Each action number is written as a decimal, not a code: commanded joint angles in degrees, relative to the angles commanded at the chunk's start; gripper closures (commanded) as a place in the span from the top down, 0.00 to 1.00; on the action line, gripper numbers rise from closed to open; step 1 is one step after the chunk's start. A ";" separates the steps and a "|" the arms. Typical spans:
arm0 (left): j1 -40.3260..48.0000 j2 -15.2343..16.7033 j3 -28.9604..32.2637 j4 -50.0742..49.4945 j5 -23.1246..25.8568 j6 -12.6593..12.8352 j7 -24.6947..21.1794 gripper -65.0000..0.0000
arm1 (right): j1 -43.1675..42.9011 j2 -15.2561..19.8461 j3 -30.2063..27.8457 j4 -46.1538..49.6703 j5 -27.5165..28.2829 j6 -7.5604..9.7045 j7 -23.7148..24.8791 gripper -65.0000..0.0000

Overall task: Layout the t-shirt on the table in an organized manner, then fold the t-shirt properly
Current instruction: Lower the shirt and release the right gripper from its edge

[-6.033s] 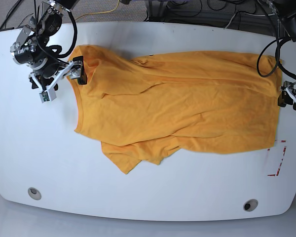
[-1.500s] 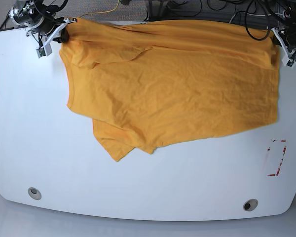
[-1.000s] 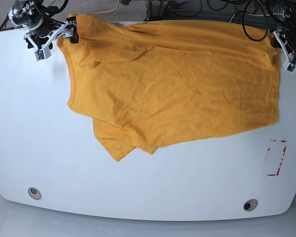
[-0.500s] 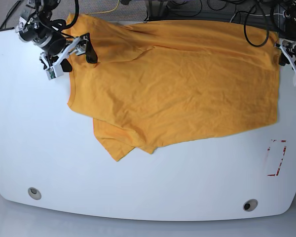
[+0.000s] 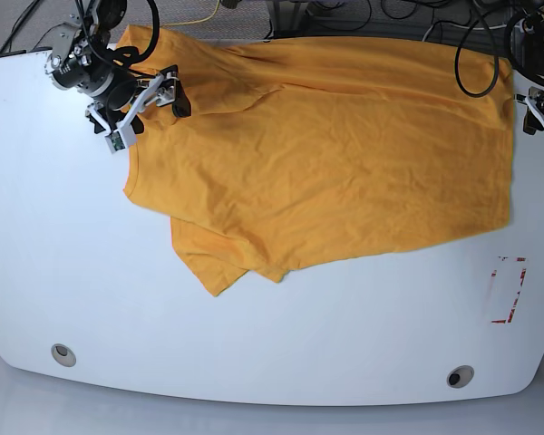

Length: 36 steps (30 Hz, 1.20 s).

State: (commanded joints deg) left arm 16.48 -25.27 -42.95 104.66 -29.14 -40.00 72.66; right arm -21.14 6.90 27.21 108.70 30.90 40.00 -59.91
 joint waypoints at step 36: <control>0.09 0.26 0.09 -0.09 0.00 0.00 -0.09 0.44 | 0.09 0.44 0.00 5.89 4.48 0.00 -2.55 0.07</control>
State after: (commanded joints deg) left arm 16.57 -25.01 -42.86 104.57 -29.14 -40.00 72.57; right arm -21.05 7.34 27.21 114.59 35.38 40.00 -62.46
